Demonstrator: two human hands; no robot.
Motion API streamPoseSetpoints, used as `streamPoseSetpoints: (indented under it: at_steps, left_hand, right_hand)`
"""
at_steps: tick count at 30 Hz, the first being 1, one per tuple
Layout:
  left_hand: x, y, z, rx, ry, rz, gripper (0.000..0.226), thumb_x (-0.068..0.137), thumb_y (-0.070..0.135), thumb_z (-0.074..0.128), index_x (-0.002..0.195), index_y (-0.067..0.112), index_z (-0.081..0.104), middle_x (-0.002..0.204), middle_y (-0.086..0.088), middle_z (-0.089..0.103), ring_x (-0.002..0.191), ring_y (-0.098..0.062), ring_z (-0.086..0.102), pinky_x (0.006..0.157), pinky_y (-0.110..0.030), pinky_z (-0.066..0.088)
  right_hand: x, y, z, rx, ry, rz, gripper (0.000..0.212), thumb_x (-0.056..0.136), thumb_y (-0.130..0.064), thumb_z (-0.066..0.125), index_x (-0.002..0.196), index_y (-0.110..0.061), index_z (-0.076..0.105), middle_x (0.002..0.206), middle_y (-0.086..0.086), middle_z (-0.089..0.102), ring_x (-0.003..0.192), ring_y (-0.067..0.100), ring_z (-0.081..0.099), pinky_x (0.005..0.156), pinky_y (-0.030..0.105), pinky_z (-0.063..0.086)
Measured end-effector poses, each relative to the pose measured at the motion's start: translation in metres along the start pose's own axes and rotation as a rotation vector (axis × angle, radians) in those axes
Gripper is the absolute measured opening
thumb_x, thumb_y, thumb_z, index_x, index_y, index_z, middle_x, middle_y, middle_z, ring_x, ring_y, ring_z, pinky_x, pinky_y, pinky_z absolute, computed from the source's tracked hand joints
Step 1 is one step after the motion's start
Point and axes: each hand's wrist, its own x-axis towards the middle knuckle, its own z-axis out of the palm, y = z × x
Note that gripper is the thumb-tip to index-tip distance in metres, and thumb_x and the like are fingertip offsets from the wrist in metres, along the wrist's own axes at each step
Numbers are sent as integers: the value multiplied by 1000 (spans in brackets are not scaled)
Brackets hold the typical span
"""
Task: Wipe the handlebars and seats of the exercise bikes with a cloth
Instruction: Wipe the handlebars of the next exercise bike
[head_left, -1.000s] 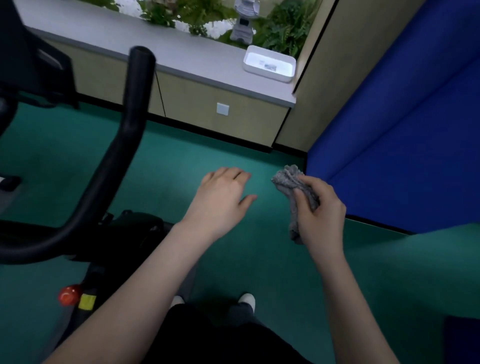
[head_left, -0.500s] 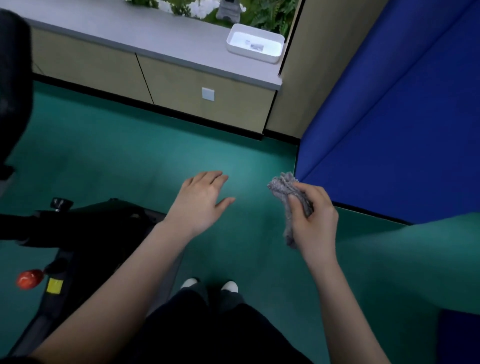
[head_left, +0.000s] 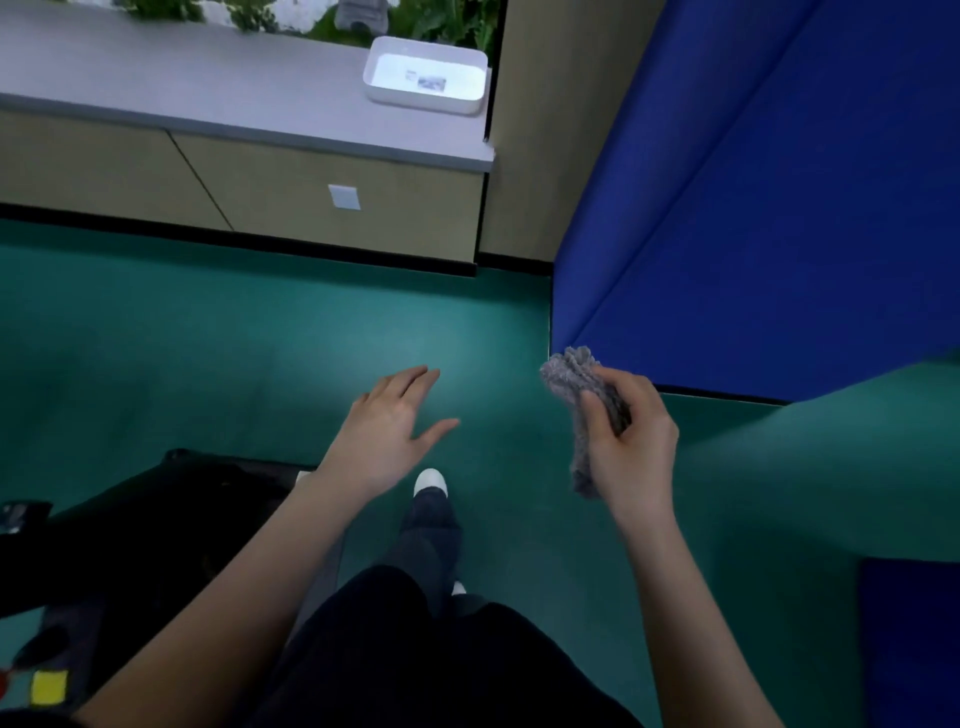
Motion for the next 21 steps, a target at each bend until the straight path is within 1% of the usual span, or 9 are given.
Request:
streamPoseSetpoints:
  at_steps: [6, 9, 11, 13, 15, 19, 21]
  left_hand:
    - [72, -35, -12, -7, 5, -65, 64, 92, 52, 48, 145, 17, 35, 150, 0, 36, 139, -19, 29, 110, -37, 24]
    - [106, -55, -22, 2, 12, -94, 63, 92, 54, 46, 144, 18, 37, 150, -1, 36, 140, -19, 27, 111, -36, 21]
    - [125, -69, -30, 50, -38, -130, 64, 93, 57, 41, 144, 20, 36, 152, 0, 32, 142, -18, 21, 113, -37, 16]
    - [138, -83, -38, 87, -99, -184, 65, 92, 61, 37, 144, 22, 35, 154, 0, 27, 144, -18, 16, 115, -38, 13]
    - [145, -95, -45, 69, -99, -242, 66, 92, 63, 36, 144, 23, 35, 155, 0, 27, 143, -19, 18, 114, -39, 14]
    - [153, -115, -54, 16, -37, -344, 67, 92, 62, 37, 145, 21, 34, 153, -1, 31, 141, -20, 25, 112, -38, 21]
    - [156, -124, -58, -33, -20, -416, 67, 92, 61, 39, 145, 21, 34, 154, -1, 30, 140, -21, 26, 111, -38, 22]
  right_hand:
    - [80, -19, 40, -38, -66, -37, 21, 90, -2, 60, 110, -3, 65, 106, 5, 61, 93, 9, 56, 82, 2, 38]
    - [116, -38, 67, -55, -118, -94, 22, 90, -1, 59, 111, -3, 65, 107, 7, 62, 95, 12, 57, 84, 7, 40]
    - [135, -49, 84, -66, -151, -135, 22, 90, -1, 59, 110, -3, 66, 107, 8, 63, 96, 13, 57, 87, 13, 41]
    - [150, -58, 99, -68, -185, -166, 22, 90, -1, 59, 110, -3, 66, 107, 8, 63, 95, 12, 56, 86, 10, 40]
    - [164, -67, 113, -63, -226, -196, 21, 89, -1, 59, 109, -3, 66, 106, 6, 63, 94, 9, 55, 85, 5, 38]
    - [196, -79, 143, -36, -311, -249, 20, 89, 0, 59, 107, -3, 67, 103, 5, 62, 94, 10, 55, 85, 10, 39]
    - [212, -86, 161, -29, -360, -277, 19, 88, 1, 59, 105, -4, 67, 102, 4, 62, 93, 9, 54, 84, 9, 38]
